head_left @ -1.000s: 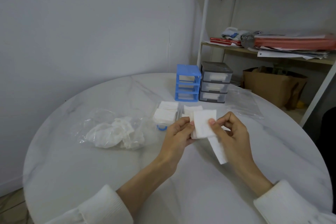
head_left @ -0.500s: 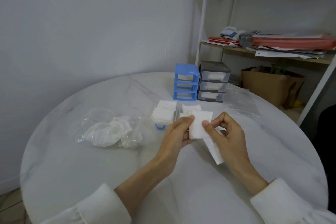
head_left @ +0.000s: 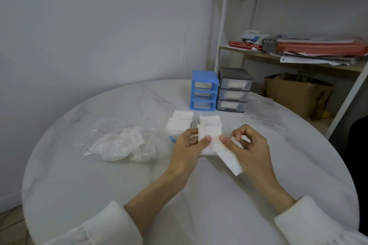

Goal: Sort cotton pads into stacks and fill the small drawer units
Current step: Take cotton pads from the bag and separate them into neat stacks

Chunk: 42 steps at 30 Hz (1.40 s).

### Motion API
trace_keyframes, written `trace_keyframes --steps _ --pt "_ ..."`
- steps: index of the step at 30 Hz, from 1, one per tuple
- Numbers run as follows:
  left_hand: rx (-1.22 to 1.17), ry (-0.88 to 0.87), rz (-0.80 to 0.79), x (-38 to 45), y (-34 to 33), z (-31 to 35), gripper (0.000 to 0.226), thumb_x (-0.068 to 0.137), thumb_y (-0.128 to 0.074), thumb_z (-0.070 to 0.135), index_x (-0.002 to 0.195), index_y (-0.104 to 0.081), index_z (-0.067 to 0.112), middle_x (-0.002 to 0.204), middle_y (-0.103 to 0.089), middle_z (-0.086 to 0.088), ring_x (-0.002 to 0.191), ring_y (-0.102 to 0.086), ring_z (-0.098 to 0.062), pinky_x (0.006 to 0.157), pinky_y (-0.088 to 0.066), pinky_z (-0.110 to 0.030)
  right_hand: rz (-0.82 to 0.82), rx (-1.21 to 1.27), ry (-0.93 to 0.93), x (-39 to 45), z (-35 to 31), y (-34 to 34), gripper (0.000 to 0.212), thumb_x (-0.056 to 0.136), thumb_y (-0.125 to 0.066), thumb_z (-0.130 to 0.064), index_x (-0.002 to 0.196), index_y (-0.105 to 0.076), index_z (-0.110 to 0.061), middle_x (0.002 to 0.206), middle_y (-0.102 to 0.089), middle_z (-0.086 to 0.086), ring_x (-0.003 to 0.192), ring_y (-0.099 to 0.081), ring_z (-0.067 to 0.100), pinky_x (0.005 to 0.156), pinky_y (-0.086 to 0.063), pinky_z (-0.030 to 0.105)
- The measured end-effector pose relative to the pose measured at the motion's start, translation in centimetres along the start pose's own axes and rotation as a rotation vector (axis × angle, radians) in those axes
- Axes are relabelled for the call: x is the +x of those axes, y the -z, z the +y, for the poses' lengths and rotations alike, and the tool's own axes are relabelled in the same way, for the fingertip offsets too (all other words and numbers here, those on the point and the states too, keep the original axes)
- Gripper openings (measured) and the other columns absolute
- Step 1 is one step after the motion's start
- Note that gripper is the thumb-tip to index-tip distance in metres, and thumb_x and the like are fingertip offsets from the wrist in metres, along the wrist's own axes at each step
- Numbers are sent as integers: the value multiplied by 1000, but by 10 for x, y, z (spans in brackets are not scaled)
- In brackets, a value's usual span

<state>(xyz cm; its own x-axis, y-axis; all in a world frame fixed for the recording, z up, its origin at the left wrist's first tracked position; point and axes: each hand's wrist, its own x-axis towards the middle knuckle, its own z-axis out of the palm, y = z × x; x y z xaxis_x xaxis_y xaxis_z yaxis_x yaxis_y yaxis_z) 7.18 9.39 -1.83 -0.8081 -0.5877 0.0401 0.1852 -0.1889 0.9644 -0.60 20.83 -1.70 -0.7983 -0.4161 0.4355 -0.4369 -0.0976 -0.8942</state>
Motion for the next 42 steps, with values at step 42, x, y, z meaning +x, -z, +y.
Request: trace_keyframes --steps 42 --pt "45 31 -124 -10 -5 5 18 96 -48 17 92 -65 19 93 -68 -1 82 -64 -7 59 -51 -15 -6 127 -20 6 -2 3 21 75 -72 -2 84 -58 -15 77 -63 -1 65 -59 3 63 -49 14"
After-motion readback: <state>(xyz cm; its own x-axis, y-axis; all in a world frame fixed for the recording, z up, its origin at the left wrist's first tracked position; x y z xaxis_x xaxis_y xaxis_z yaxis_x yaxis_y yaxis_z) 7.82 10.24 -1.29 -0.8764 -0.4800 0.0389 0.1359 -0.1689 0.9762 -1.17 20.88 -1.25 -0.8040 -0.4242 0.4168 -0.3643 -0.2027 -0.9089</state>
